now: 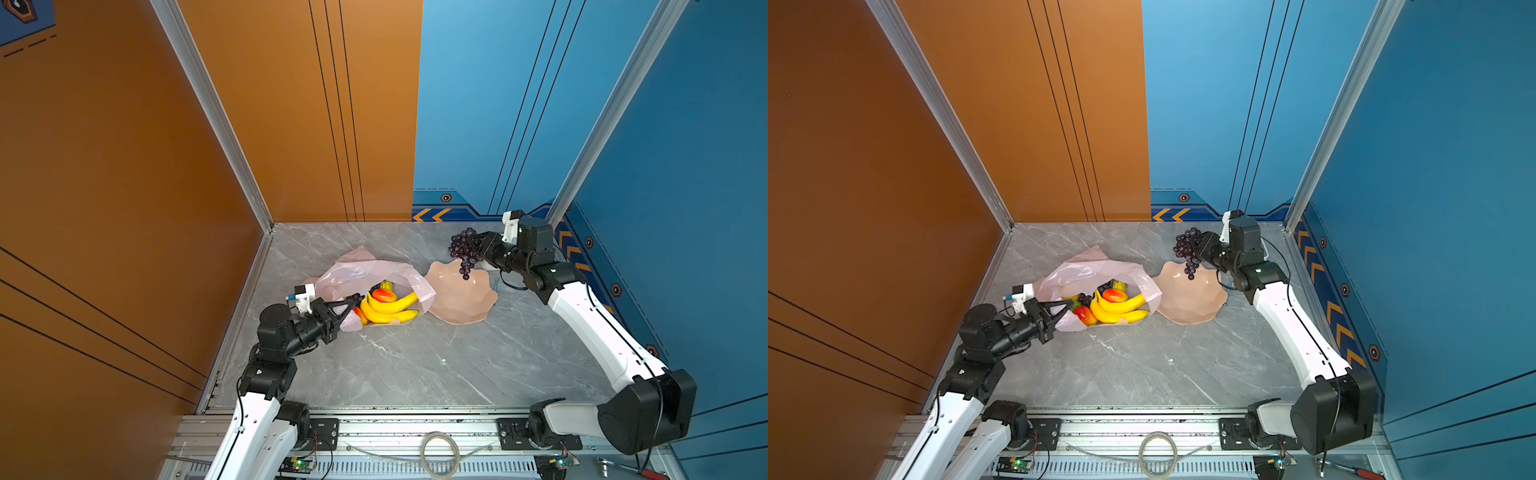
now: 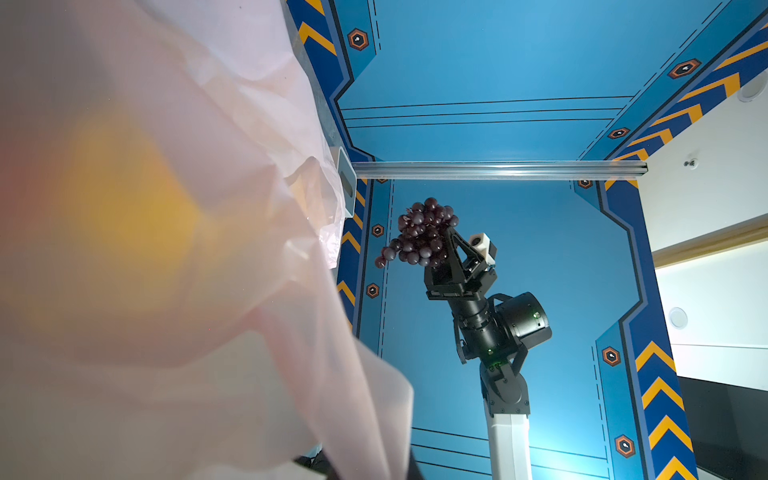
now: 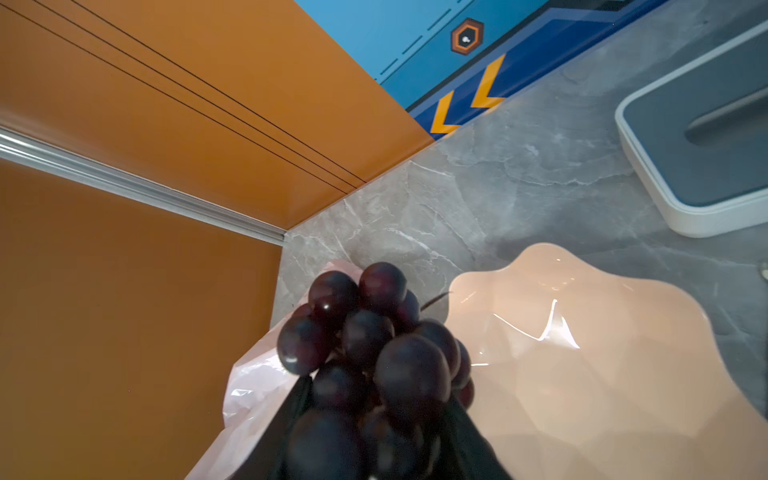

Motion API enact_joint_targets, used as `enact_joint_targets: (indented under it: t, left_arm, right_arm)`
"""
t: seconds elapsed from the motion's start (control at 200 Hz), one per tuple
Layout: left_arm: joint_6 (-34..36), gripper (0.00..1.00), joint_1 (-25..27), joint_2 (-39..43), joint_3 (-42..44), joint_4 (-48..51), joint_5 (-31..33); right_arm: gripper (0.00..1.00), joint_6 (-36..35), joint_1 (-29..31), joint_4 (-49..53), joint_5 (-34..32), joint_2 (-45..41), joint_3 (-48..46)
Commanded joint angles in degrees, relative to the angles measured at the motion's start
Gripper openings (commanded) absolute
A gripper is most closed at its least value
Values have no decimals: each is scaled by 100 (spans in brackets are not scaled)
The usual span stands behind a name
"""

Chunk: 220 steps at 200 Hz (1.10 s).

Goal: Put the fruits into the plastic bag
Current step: 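Lift the grapes off the plate with the right gripper, then carry the grapes over the pink bag mouth held by the left gripper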

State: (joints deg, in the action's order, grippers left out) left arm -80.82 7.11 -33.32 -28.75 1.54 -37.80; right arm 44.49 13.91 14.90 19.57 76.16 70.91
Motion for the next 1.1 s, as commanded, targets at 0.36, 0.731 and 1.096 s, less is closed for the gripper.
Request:
enact_joint_targets:
  t: [0.36, 0.731, 1.096]
  left_arm:
    - [12, 0, 0, 3, -227, -144, -97]
    - [22, 0, 9, -8, -262, -118, -96]
    - [25, 0, 9, -4, -253, -106, -96]
  right_arm:
    - [43, 1122, 559, -1148, 1035, -66, 350]
    - [43, 1386, 1498, -1661, 1085, 575, 367]
    - [43, 1391, 2178, -1821, 1079, 1295, 564]
